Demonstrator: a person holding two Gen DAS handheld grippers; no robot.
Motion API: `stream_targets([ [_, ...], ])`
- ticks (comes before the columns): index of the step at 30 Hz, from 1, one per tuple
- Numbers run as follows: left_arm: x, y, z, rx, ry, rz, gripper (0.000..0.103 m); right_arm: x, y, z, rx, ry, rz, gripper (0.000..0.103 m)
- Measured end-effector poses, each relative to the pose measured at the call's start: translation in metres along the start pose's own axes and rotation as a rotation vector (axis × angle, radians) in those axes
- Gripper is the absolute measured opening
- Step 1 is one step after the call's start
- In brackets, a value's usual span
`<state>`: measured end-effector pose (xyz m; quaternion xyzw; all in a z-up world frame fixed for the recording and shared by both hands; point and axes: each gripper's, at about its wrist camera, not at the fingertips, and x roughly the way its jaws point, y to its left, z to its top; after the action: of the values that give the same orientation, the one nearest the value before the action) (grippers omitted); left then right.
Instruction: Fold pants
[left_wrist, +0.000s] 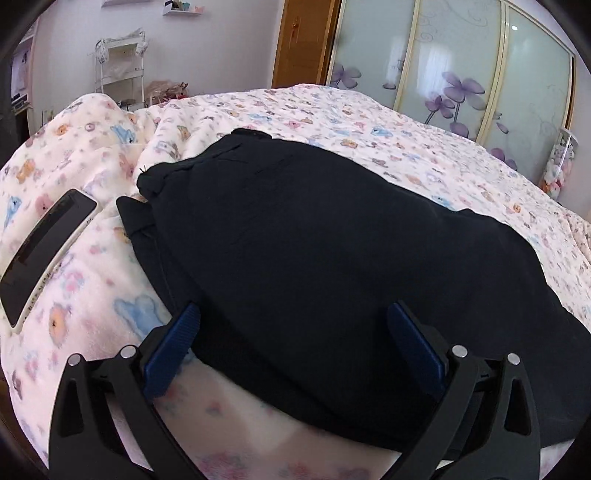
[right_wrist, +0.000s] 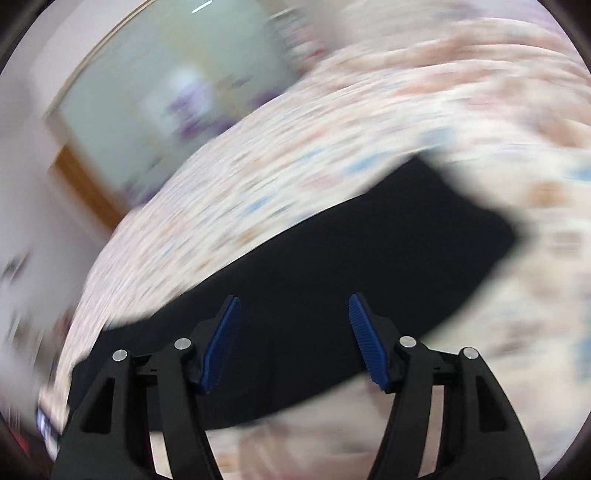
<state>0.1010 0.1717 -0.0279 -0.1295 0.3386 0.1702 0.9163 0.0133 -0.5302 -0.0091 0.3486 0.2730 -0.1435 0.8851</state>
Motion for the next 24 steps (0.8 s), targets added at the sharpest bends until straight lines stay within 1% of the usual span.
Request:
stream_targets([
  [1, 0.0, 0.0, 0.0, 0.001, 0.003, 0.0, 0.101, -0.005, -0.023, 0.01, 0.076, -0.01, -0.052, 0.063],
  [3, 0.0, 0.002, -0.001, -0.003, 0.003, -0.006, 0.101, -0.005, -0.049, 0.019, 0.181, -0.005, -0.086, 0.062],
  [5, -0.001, 0.002, -0.001, -0.006, 0.001, -0.01, 0.101, 0.0, -0.075, 0.025, 0.301, 0.026, -0.096, 0.054],
  [6, 0.002, 0.004, 0.002, -0.006, 0.001, -0.01, 0.101, 0.0, -0.086, 0.024, 0.33, 0.04, -0.091, 0.053],
  [7, 0.002, 0.004, 0.001, -0.005, 0.001, -0.008, 0.101, 0.004, -0.089, 0.023, 0.344, 0.055, -0.089, 0.052],
  [9, 0.003, 0.003, 0.001, -0.003, 0.001, -0.005, 0.101, 0.009, -0.084, 0.022, 0.329, 0.069, -0.136, 0.05],
  [12, 0.003, 0.001, 0.001, -0.004, 0.001, -0.005, 0.101, 0.018, -0.078, 0.024, 0.307, 0.05, -0.126, 0.05],
  [13, 0.003, 0.002, 0.001, -0.003, 0.001, -0.005, 0.101, 0.02, -0.074, 0.025, 0.285, 0.041, -0.131, 0.046],
  [14, 0.003, 0.002, 0.001, -0.003, 0.001, -0.005, 0.101, 0.025, -0.068, 0.027, 0.231, 0.025, -0.141, 0.031],
  [15, 0.003, 0.002, 0.001, -0.003, 0.001, -0.005, 0.101, 0.029, -0.066, 0.031, 0.194, 0.027, -0.15, 0.023],
  [17, 0.003, 0.002, 0.001, -0.004, 0.001, -0.006, 0.101, 0.031, -0.06, 0.038, 0.139, 0.02, -0.138, 0.012],
  [18, 0.003, 0.0, 0.0, -0.005, 0.001, -0.007, 0.101, 0.027, -0.059, 0.043, 0.107, 0.005, -0.124, 0.012],
  [21, 0.003, 0.0, 0.0, -0.005, 0.0, -0.006, 0.101, 0.018, -0.037, 0.057, -0.006, -0.096, -0.09, 0.011],
  [22, 0.003, 0.001, 0.0, -0.005, 0.0, -0.007, 0.101, 0.017, -0.033, 0.059, -0.037, -0.12, -0.103, 0.01],
  [23, 0.003, 0.001, 0.0, -0.005, 0.0, -0.007, 0.101, 0.022, -0.034, 0.058, -0.05, -0.109, -0.142, 0.01],
  [24, 0.003, 0.001, 0.0, -0.006, 0.0, -0.009, 0.101, 0.027, -0.039, 0.055, -0.032, -0.073, -0.176, 0.01],
])
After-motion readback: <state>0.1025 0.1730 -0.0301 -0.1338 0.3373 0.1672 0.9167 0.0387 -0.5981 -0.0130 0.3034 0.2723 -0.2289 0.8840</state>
